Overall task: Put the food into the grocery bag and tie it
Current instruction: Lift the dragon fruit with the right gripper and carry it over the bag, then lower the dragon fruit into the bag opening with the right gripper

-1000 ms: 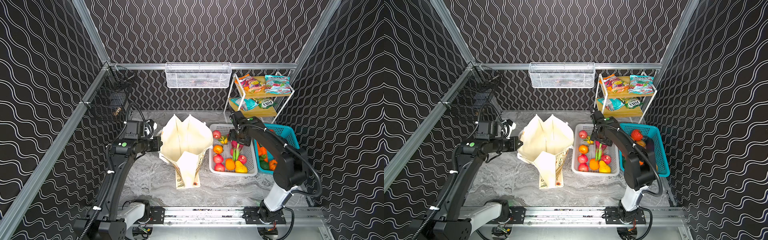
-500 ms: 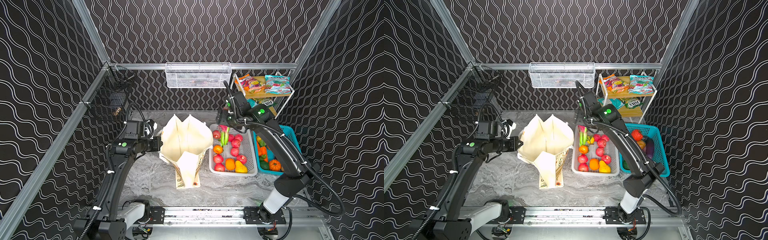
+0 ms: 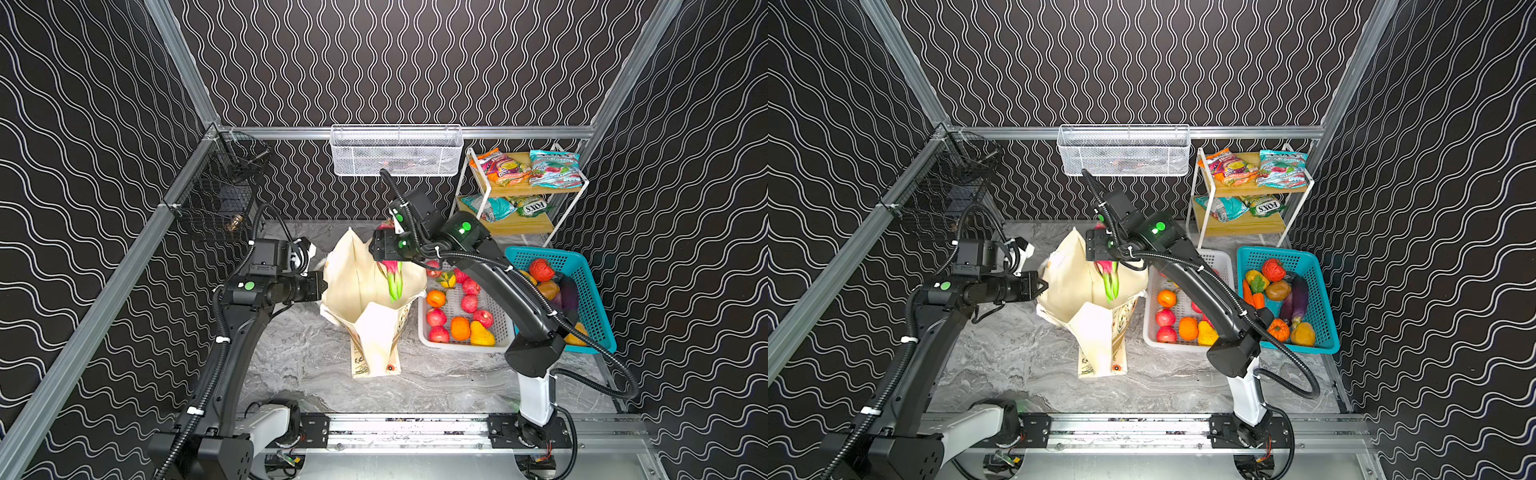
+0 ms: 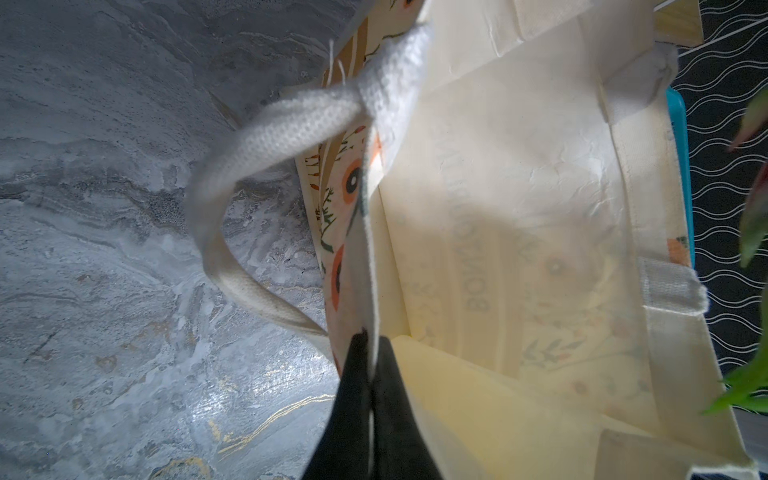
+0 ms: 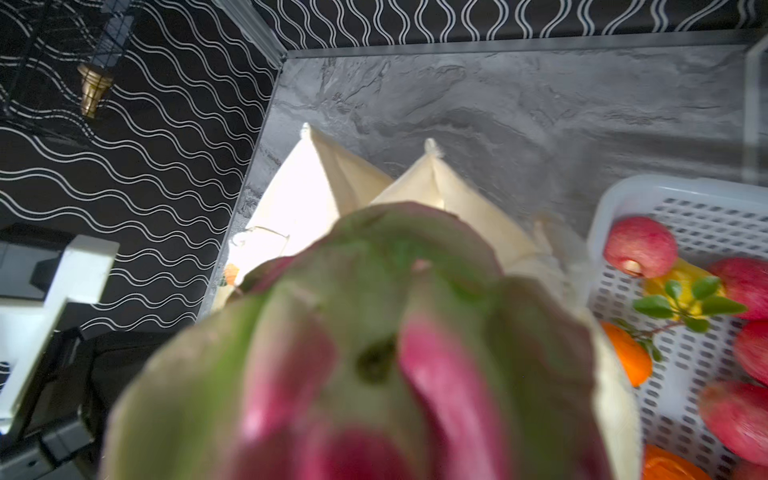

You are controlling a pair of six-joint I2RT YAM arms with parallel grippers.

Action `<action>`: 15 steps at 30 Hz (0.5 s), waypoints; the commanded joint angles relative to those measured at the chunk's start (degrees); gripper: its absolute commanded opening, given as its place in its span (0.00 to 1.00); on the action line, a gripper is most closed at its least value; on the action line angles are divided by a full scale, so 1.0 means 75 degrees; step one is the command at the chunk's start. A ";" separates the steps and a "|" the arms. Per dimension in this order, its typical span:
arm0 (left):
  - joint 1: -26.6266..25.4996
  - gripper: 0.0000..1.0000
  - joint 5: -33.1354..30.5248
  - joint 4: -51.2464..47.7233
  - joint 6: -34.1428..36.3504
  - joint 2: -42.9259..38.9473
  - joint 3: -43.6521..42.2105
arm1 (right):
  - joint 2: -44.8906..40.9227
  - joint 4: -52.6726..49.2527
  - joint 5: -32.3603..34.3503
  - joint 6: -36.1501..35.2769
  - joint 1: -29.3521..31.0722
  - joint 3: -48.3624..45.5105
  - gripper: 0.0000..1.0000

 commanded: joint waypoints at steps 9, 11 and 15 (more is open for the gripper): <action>0.0010 0.00 0.0182 0.0076 0.0038 -0.0087 -0.0048 | 0.0287 0.1288 -0.0329 -0.0509 0.0061 -0.0938 0.79; 0.0010 0.00 0.0187 0.0093 0.0004 -0.0070 -0.0037 | 0.0275 0.1350 -0.0524 -0.0671 0.0161 -0.1158 0.79; 0.0010 0.00 0.0146 0.0139 -0.0032 -0.0086 -0.0069 | 0.0381 0.1052 -0.0679 -0.1063 0.0510 -0.1287 0.80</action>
